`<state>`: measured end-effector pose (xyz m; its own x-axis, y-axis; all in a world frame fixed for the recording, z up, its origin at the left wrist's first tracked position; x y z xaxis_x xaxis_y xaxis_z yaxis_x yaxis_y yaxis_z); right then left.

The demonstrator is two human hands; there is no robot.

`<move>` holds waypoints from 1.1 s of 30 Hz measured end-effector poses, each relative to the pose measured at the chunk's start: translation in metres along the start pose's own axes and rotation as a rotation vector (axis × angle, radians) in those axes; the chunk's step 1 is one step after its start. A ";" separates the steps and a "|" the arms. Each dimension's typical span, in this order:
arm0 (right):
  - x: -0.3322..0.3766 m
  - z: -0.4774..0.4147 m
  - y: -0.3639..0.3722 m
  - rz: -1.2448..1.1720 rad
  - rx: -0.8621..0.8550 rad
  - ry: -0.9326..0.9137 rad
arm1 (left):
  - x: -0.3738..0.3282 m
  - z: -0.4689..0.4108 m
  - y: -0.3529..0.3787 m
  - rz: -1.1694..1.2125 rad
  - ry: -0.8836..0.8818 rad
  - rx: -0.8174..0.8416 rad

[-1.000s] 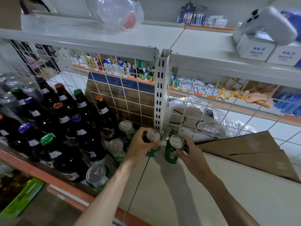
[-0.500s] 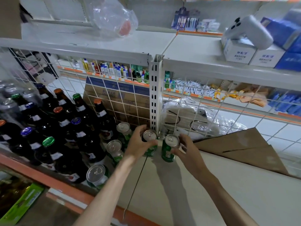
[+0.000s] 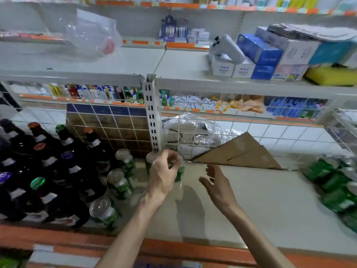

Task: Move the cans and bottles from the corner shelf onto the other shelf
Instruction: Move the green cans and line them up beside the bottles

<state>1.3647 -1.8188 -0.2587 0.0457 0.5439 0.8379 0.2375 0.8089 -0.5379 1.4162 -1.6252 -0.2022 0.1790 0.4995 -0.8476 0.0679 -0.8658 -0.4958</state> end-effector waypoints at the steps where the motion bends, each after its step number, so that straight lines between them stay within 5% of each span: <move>1: -0.004 0.011 -0.013 0.017 -0.025 0.020 | -0.012 0.005 0.017 -0.018 0.021 0.081; 5: -0.031 0.052 -0.082 0.075 -0.142 0.134 | -0.049 0.029 0.104 -0.150 0.010 0.458; 9: -0.060 0.087 -0.161 0.120 -0.264 0.213 | -0.092 0.056 0.178 -0.234 0.077 0.629; 23: -0.185 0.158 -0.354 0.264 -0.497 0.389 | -0.201 0.116 0.384 -0.104 0.128 0.834; 29: -0.201 0.141 -0.393 0.706 -0.511 0.373 | -0.219 0.109 0.430 -0.069 0.052 0.863; 33: -0.210 0.123 -0.399 0.841 -0.360 0.435 | -0.221 0.105 0.457 -0.074 0.071 0.906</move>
<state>1.1414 -2.2281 -0.2313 0.6656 0.7193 0.1991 0.2401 0.0462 -0.9696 1.3049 -2.1279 -0.2606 0.2670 0.5234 -0.8092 -0.7103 -0.4606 -0.5323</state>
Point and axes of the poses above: each hand's wrist, its own z-axis away from the middle knuckle, its own y-axis out of the palm, x = y × z, the point moved 6 cm from there along -z, towards the middle knuckle, and after that the axes turned 6 degrees about -y, right-handed, at the moved point
